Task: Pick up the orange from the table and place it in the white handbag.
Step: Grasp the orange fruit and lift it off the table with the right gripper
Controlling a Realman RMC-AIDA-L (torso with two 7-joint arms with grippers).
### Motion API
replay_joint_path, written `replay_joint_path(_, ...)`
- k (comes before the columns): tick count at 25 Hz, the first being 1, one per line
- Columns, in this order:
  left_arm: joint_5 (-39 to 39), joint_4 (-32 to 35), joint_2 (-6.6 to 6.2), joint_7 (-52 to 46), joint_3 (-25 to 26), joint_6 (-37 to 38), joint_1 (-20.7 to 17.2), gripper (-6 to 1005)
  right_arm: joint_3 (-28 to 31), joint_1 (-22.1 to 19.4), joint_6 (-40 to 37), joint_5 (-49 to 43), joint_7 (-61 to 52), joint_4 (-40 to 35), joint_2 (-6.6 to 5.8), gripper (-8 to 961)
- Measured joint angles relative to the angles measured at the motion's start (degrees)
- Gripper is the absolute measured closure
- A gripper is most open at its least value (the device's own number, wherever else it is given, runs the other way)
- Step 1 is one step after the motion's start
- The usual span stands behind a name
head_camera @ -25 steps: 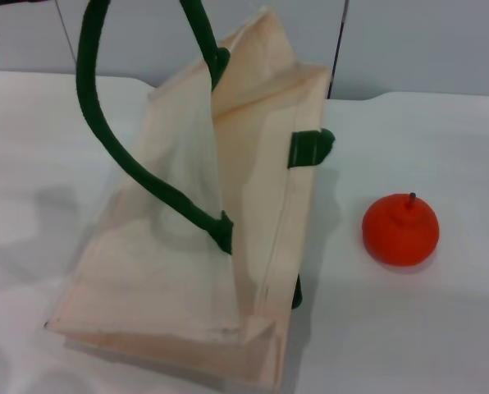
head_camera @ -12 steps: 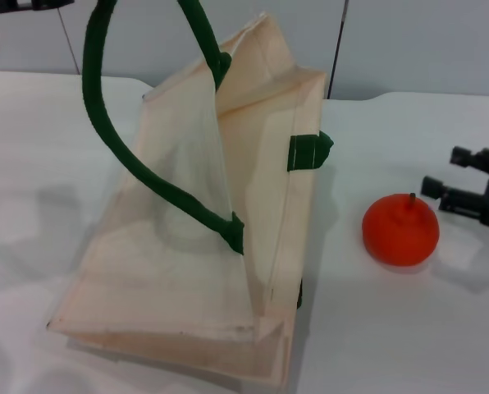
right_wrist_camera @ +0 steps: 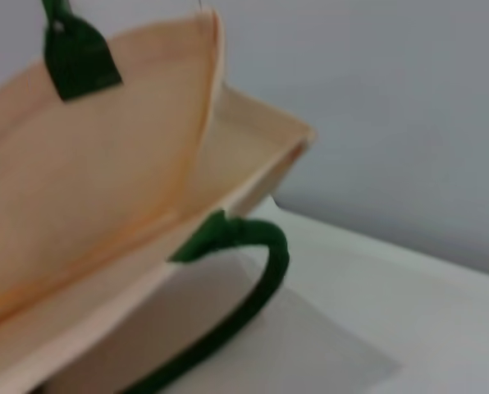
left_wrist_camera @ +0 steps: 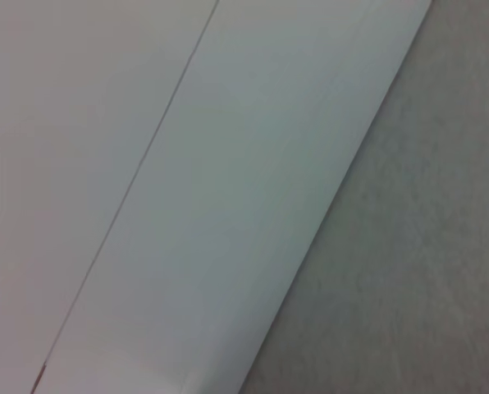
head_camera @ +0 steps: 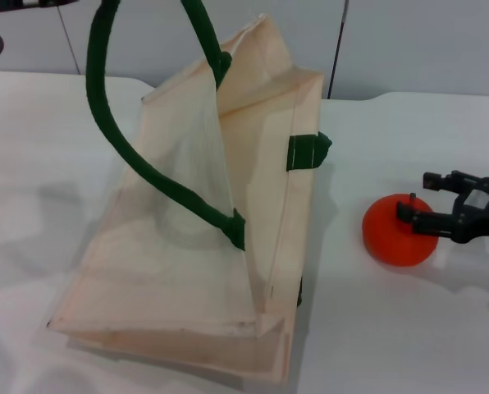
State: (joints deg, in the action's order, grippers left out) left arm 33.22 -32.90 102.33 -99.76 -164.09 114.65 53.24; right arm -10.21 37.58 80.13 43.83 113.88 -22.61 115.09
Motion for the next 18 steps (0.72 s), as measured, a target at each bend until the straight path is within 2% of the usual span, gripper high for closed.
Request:
replay_joint_path(4,0.0,0.02,0.0,-0.05,0.0,0.0,0.02,862,-1.57,0.66,-2.79,-1.85,-1.41,0.21,0.24,175)
replay_joint_path(18,0.0,0.03,0.07,-0.09,0.0,-0.23,-0.1,862,-3.79,2.0,-4.47,-5.88,-1.64,0.82,0.48,222)
